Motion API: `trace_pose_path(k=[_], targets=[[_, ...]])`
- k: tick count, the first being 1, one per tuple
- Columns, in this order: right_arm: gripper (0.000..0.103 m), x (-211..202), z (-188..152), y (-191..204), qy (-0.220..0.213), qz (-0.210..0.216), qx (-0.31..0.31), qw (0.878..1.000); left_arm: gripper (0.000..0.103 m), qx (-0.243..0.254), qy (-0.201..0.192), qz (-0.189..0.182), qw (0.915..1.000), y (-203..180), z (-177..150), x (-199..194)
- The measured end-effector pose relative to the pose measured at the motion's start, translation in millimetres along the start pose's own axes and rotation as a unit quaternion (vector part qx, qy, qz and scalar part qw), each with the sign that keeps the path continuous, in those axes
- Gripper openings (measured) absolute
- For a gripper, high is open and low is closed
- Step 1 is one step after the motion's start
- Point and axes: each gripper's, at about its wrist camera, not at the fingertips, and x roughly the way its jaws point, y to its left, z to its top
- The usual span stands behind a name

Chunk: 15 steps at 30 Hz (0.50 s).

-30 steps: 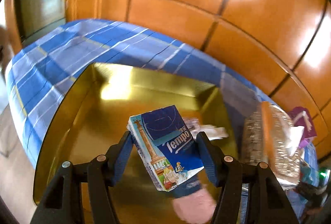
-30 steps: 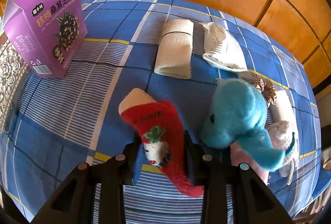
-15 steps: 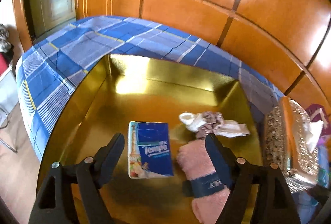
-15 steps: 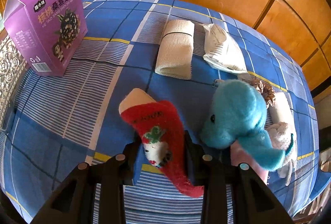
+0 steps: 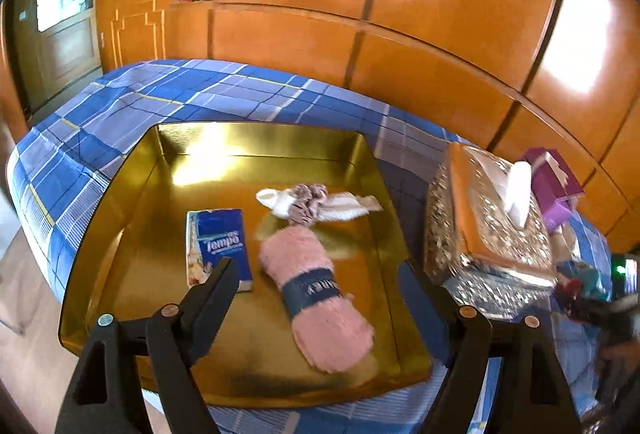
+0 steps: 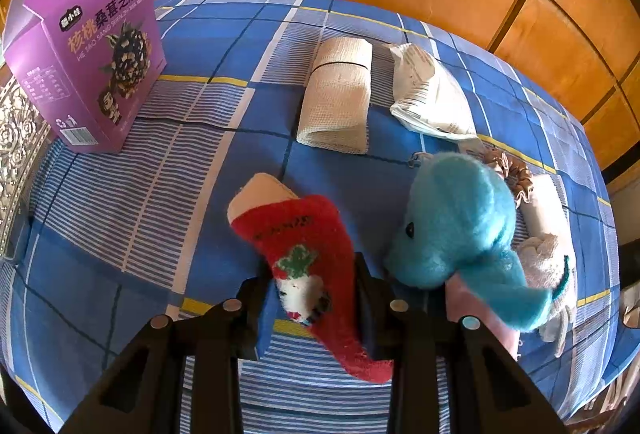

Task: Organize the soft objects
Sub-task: 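Carry the red sock onto the gold tray and open the right tool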

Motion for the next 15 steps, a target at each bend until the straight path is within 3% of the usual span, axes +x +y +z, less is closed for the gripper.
trace_pose_path(k=[9,15], targets=[[0.028,4,11,-6,0.012,-0.010,0.030,0.999,0.082,0.043,0.012,-0.022,0.9988,-21,-23,-9],[0.022,-5,40,-15,0.004,0.000,0.068,0.998,0.082,0.078,0.005,-0.033,0.9964,-33,-37,-16]])
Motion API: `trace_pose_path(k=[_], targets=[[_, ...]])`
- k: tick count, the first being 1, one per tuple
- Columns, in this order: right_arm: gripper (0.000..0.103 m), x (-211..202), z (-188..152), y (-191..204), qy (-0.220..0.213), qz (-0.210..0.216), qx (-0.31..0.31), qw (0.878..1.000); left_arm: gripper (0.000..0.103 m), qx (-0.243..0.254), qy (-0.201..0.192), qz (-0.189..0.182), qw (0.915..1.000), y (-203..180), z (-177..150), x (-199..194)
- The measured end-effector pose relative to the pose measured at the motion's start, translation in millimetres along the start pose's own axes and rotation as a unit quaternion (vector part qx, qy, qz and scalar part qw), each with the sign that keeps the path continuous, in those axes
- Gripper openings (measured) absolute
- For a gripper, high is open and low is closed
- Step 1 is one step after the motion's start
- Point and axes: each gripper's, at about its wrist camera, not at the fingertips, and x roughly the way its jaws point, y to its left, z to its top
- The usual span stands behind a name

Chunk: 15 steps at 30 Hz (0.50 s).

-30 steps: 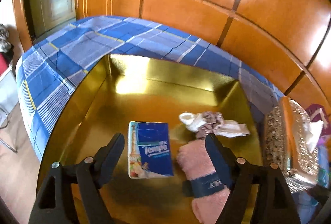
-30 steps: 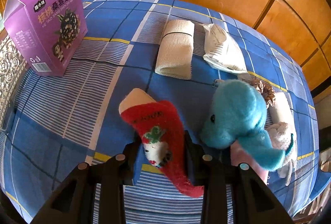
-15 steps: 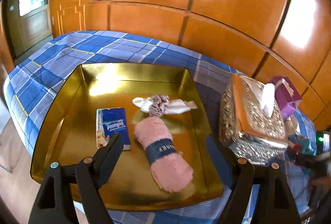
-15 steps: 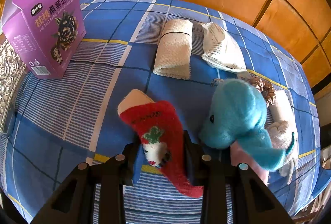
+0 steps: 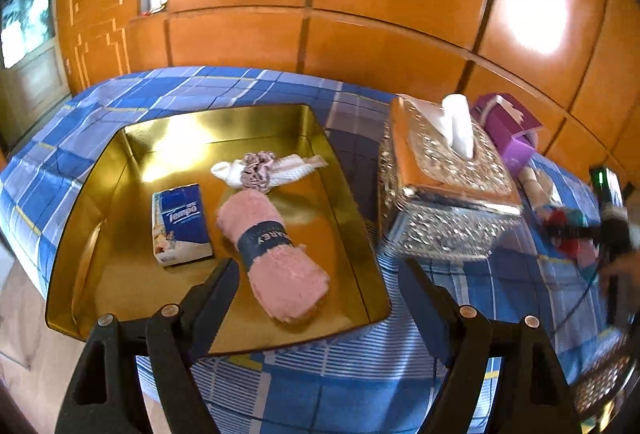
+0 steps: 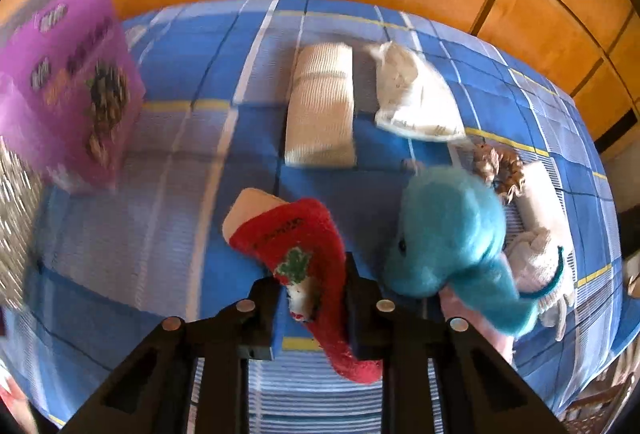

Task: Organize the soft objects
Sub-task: 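Carry the red sock onto the gold tray and open the right tool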

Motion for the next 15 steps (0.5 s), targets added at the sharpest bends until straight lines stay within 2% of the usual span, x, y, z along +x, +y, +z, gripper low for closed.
trace_pose_path(k=[8,12,15], targets=[[0.021,-42,71,4,-0.053,-0.002,0.029,0.998,0.082,0.029,-0.010,-0.016,0.9994,-11,-7,-8],[0.021,-70,108,37,-0.092,0.015,0.015,0.996,0.082,0.026,-0.012,-0.020,0.9994,-9,-5,-9],[0.021,-96,120,73,-0.127,0.045,-0.015,0.991,0.082,0.026,-0.012,-0.021,0.9994,-9,-6,-10]])
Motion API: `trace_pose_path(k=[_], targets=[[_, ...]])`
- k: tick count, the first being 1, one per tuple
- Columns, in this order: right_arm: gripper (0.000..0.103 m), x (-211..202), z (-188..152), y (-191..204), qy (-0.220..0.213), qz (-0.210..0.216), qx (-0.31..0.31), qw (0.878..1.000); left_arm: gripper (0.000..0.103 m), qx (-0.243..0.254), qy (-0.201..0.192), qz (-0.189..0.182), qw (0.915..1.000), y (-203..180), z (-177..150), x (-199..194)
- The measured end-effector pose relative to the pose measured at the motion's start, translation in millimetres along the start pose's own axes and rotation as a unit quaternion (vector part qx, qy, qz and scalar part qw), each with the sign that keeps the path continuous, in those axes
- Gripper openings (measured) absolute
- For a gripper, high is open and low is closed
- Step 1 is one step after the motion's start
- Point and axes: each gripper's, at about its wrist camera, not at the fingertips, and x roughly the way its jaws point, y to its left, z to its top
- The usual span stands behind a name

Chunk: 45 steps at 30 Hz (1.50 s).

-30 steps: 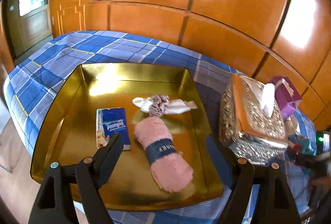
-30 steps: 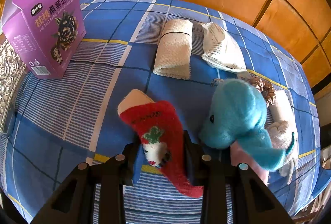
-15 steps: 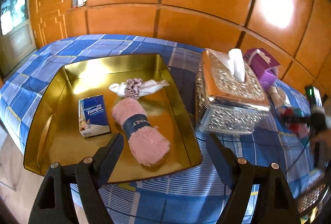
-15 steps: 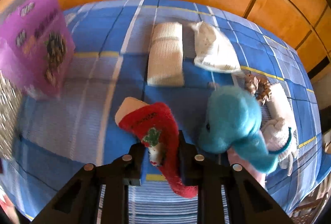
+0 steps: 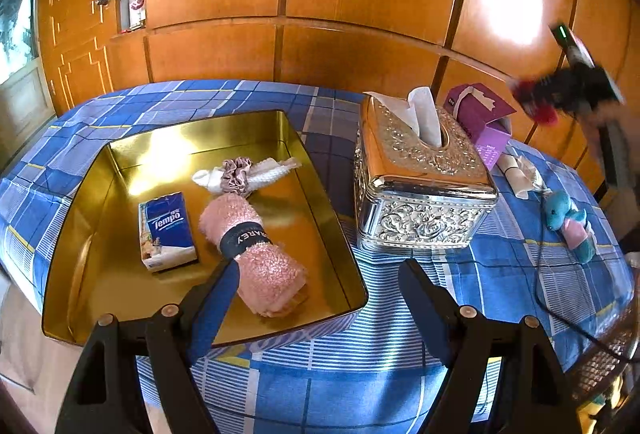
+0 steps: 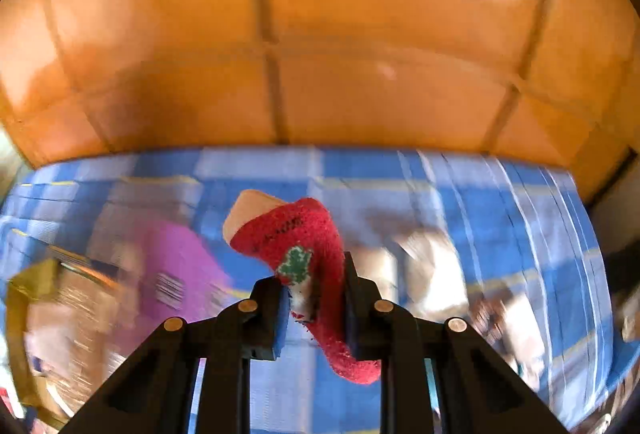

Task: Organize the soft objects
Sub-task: 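Carry the red sock onto the gold tray and open the right tool, then move the right tool back toward the remaining soft items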

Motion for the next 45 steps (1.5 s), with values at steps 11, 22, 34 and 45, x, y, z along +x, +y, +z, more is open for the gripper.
trace_pose_path(k=[11,22,34,45], targets=[[0.021,-35,-19,191,-0.003,0.244,-0.175,0.954,0.082,0.003,-0.006,0.010,0.9999,4,-7,-8],[0.039,33,-93,311,0.146,0.305,-0.222,0.914,0.082,-0.043,-0.005,0.027,0.9987,27,-12,-3],[0.052,0,-108,270,0.081,0.292,-0.210,0.930,0.082,-0.052,-0.005,0.033,0.9981,33,-14,-1],[0.053,-46,-141,186,-0.001,0.250,-0.205,0.946,0.085,-0.033,-0.016,0.039,0.9986,22,-11,-9]])
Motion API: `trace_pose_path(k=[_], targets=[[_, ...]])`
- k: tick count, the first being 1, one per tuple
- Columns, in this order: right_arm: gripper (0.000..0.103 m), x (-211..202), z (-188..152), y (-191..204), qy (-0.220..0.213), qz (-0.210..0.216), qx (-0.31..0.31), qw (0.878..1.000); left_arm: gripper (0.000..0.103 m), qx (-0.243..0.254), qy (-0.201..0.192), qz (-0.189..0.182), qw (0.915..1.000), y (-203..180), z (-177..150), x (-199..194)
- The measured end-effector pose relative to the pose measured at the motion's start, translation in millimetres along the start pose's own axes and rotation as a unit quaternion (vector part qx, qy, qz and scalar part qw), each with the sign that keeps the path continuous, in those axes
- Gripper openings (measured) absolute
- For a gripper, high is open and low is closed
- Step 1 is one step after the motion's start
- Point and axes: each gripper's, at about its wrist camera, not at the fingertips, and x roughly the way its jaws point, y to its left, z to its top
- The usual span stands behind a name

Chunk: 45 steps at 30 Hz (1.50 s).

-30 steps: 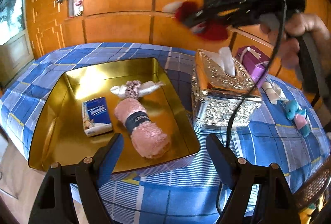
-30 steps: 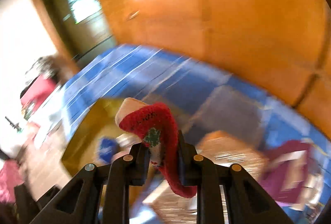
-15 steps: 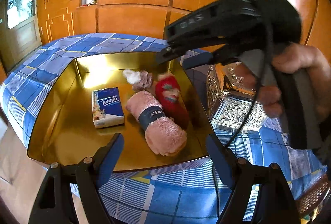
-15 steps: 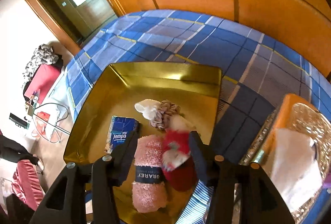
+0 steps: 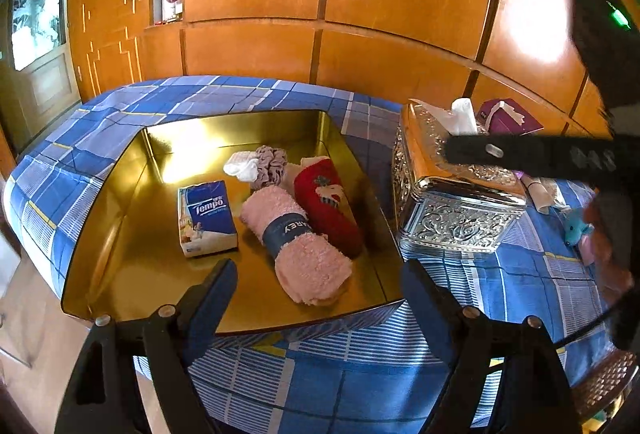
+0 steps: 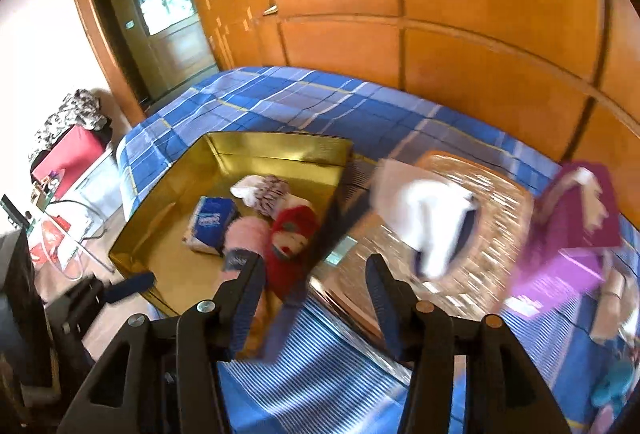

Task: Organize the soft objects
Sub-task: 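Move the right tool back toward the remaining soft items, then reach the left tool to the beige bandage roll and close on it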

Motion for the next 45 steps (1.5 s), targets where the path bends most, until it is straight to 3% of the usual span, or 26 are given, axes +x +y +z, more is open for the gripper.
trace_pose_path(k=[10,14,17,20,23,28,29,31,33,35,41,45], targets=[[0.053,-69,-50,-90,-0.032,-0.097,0.082,0.991,0.085,0.040,-0.004,-0.009,0.9991,-24,3,-6],[0.053,-98,-61,-139,-0.050,-0.159,0.128,0.978,0.085,0.061,-0.008,-0.020,0.9979,-40,5,-9],[0.053,-117,-71,-179,-0.068,-0.214,0.178,0.958,0.085,0.076,-0.007,-0.029,0.9966,-51,8,-9],[0.053,-136,-86,-223,-0.085,-0.265,0.241,0.930,0.085,0.091,-0.004,-0.043,0.9949,-62,8,-9],[0.053,-155,-106,-266,-0.106,-0.323,0.306,0.889,0.085,0.115,-0.003,-0.061,0.9915,-77,9,-10],[0.053,-182,-159,-327,-0.129,-0.427,0.409,0.796,0.085,0.164,-0.007,-0.099,0.9814,-113,13,-14],[0.053,-187,-172,-337,-0.124,-0.424,0.443,0.780,0.085,0.175,-0.009,-0.105,0.9789,-121,14,-15],[0.053,-197,-198,-354,-0.147,-0.379,0.519,0.752,0.085,0.194,-0.009,-0.120,0.9737,-139,15,-15],[0.053,-201,-213,-364,-0.151,-0.357,0.554,0.737,0.085,0.210,-0.007,-0.136,0.9682,-161,17,-13],[0.053,-200,-220,-369,-0.156,-0.333,0.572,0.734,0.085,0.222,0.000,-0.146,0.9639,-180,20,-9],[0.053,-192,-213,-362,-0.148,-0.305,0.563,0.754,0.085,0.264,0.019,-0.178,0.9478,-249,26,9],[0.053,-187,-212,-361,-0.152,-0.287,0.564,0.759,0.085,0.275,0.043,-0.180,0.9434,-289,33,37]])
